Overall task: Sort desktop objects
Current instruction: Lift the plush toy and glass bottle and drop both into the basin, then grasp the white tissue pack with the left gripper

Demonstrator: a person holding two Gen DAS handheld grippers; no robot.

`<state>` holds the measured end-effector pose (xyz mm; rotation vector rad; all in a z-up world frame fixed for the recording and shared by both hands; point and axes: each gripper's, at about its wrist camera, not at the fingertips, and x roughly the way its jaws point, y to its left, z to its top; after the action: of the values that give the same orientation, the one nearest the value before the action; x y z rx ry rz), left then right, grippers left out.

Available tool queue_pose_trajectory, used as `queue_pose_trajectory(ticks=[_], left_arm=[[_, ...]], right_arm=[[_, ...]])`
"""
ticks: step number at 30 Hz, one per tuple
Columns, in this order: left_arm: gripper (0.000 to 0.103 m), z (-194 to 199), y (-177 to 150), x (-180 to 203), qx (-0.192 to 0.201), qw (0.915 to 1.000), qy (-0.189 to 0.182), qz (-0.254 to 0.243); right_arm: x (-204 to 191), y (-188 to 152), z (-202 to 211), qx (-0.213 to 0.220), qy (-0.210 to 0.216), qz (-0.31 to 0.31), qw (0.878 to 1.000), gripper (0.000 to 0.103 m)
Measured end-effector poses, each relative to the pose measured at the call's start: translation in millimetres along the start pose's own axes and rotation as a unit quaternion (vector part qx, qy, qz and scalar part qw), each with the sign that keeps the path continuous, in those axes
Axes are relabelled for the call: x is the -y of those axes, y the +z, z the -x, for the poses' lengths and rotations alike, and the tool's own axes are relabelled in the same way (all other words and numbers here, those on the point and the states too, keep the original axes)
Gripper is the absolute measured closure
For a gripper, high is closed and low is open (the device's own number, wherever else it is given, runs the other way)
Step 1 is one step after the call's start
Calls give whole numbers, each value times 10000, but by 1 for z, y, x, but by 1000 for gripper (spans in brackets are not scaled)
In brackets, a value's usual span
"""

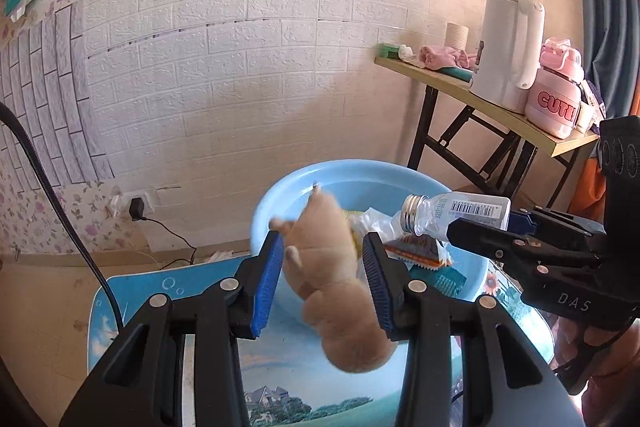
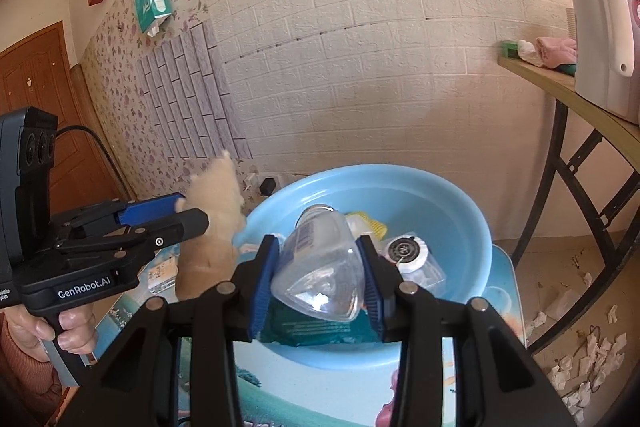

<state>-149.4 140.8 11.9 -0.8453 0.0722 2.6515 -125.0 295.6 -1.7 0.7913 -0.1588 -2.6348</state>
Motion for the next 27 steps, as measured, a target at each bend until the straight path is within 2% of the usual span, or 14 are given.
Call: queue_pose_trajectory(ticks=[3, 9, 11, 12, 14, 17, 21, 23, 27], left_arm=[[63, -16, 6, 5, -6, 10000, -29, -29], [60, -43, 5, 8, -254, 9996, -15, -80], [50, -45, 2, 8, -296, 9995, 28, -90], [46, -44, 0, 7, -302, 9995, 29, -80], [30, -39, -3, 5, -293, 9995, 64, -54], [10, -28, -6, -5, -201, 9994, 283, 11], [9, -10, -16, -30, -176, 9979, 598, 158], [7, 2, -25, -49, -160, 9951, 920, 329], [4, 11, -58, -98, -509, 9854, 1430, 776]], right_arm=[[14, 5, -10, -39, -70, -60, 9999, 64], [24, 5, -30, -220, -157, -88, 9996, 64], [24, 2, -33, -257, -177, -117, 9994, 62], [24, 0, -34, -266, -162, -131, 9994, 58], [22, -1, -33, -230, -127, -160, 9995, 50], [15, -1, -28, -163, -165, -100, 9997, 42], [5, -1, -19, -64, -280, -11, 9996, 39], [0, -1, -13, -10, -349, 36, 9994, 39], [-7, -4, -1, 101, -530, 96, 9985, 39]])
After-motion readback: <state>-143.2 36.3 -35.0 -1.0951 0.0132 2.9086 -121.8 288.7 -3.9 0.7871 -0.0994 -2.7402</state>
